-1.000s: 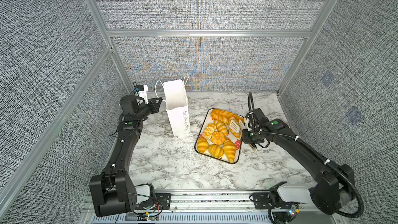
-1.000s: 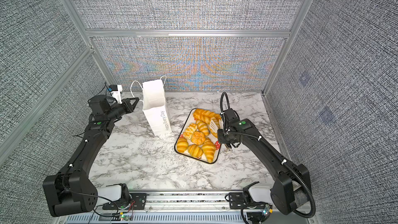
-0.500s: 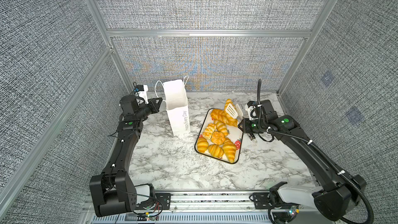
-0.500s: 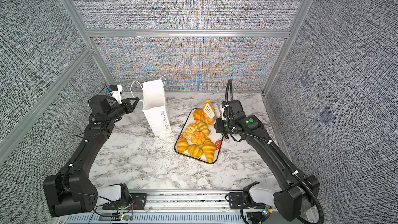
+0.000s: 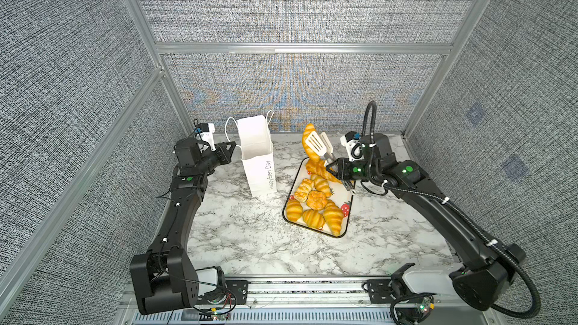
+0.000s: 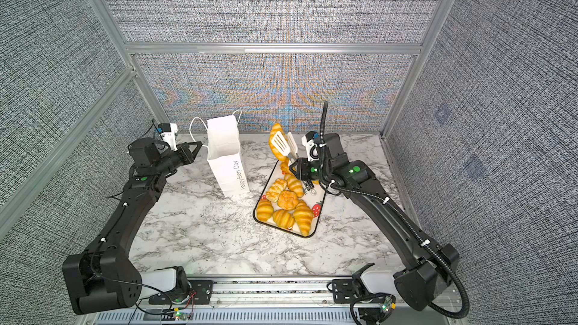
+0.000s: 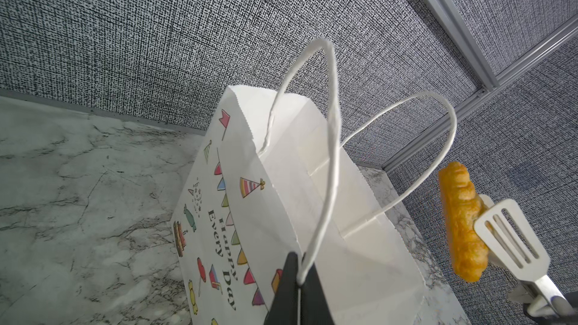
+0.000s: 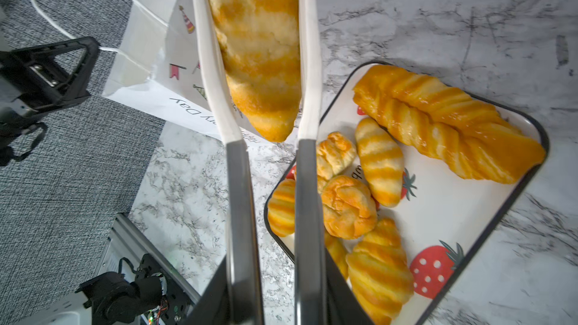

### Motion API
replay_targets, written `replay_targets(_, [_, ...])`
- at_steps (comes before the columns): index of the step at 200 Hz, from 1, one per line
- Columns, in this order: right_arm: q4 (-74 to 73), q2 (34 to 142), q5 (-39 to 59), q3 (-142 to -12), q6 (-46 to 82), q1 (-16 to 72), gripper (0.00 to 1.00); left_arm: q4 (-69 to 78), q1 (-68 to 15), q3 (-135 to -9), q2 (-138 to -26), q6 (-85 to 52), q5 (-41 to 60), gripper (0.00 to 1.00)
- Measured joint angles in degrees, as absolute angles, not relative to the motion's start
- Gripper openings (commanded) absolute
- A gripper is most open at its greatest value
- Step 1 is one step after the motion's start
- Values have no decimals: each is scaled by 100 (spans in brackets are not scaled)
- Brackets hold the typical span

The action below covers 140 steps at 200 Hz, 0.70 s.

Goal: Place the fake bread into the paper bag
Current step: 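Lift the croissant with the tongs and carry it toward the bag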

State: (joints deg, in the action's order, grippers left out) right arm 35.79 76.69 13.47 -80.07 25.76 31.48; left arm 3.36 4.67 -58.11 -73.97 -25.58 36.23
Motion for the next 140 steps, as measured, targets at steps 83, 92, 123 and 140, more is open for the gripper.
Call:
replay_targets(83, [3087,8580,1619,-9262,2550,3992,34,342,469,-5782,-7397,-2593,3662,0])
replay_targets(92, [3063,8672,1634,-9369,2530,4058,34,342,469,-5782,-7397,-2593,3662,0])
replay_targets(123, [3057,9004,1678,-9741,2504,4217,34,344,469,-5782,-7397,-2593,3662,0])
replay_targets(140, [3052,9229,1712,-9977,2495,4294,34,344,469,-5782,-7397,-2593,3662,0])
